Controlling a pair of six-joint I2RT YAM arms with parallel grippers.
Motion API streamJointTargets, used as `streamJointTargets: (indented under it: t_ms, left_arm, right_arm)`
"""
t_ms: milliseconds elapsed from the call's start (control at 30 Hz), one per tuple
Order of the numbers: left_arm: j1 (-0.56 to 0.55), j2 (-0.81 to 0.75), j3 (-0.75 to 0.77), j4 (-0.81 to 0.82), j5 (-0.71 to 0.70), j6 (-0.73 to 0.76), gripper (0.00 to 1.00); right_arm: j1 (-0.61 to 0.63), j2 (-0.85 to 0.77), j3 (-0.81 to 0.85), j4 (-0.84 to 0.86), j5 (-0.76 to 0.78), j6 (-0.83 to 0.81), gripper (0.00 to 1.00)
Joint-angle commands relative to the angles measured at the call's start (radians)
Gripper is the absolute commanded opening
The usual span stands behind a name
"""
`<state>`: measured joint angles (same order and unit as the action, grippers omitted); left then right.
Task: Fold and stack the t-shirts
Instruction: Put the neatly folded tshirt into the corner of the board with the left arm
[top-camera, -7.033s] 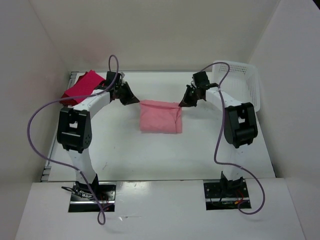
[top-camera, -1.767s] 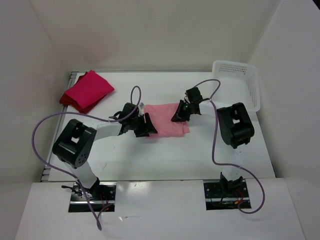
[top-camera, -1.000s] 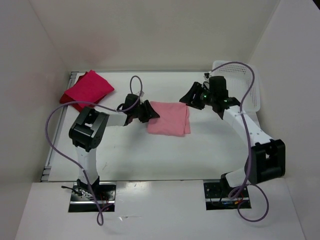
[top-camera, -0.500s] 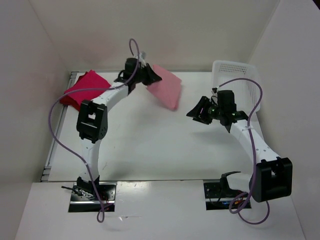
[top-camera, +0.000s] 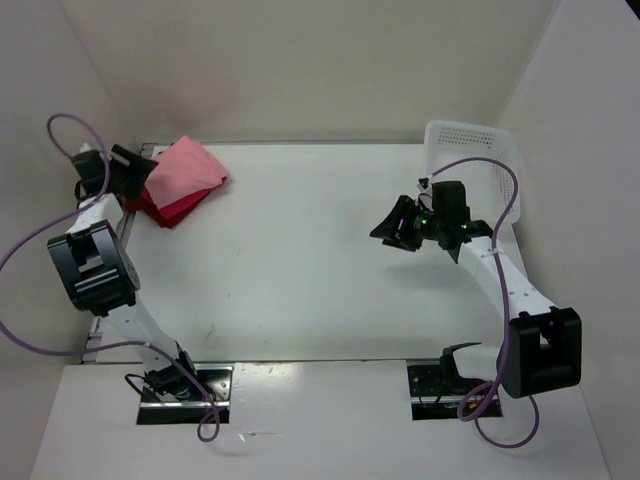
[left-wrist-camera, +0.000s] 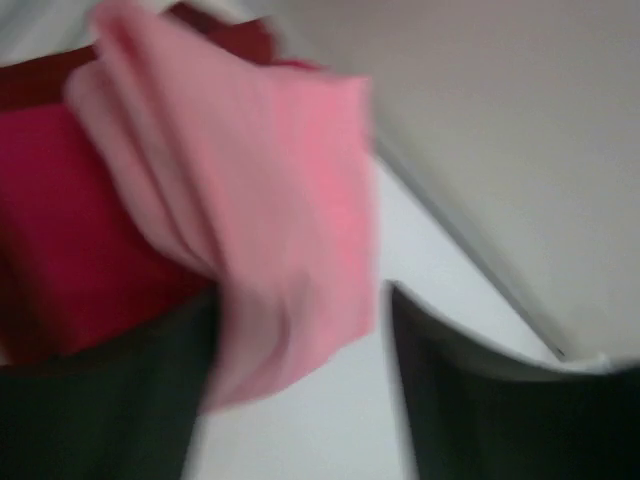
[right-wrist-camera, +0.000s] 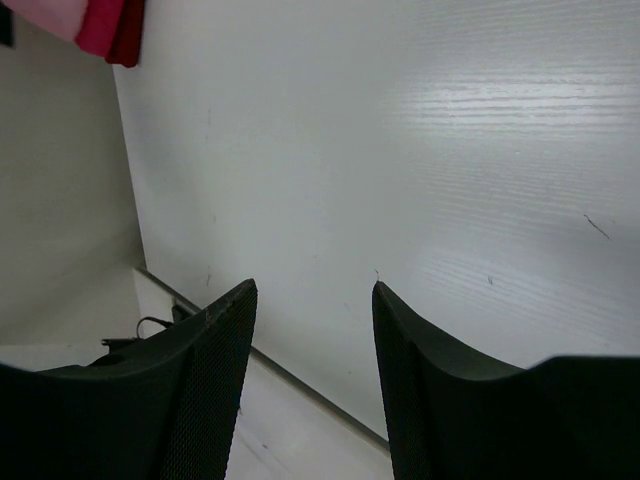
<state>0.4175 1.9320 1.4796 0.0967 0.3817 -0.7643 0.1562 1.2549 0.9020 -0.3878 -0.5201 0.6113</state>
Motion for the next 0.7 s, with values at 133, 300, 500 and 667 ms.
streamJointTargets:
  t_ms: [133, 300, 500, 667]
  left_arm:
    - [0.089, -0.29, -0.441, 0.14, -0.13, -0.124, 1.0]
    - [0.089, -0.487, -0.585, -0.001, -0.243, -0.113, 1.0]
    - [-0.053, -0.717, -0.768, -0.176, -0.268, -0.026, 1.0]
    - [-0.258, -0.83, -0.777, -0.324, -0.208, 0.045, 1.0]
  right_arm:
    - [-0.007, 0.012, 0.014, -0.003, -0.038, -0.045, 0.56]
    - [-0.007, 0.003, -0.009, -0.014, -0.047, -0.065, 0.63]
    - [-0.007, 0.003, -0.038, -0.023, 0.018, -0.074, 1.0]
    - [0.003, 0.012, -0.075, -0.022, 0.023, -0.076, 1.0]
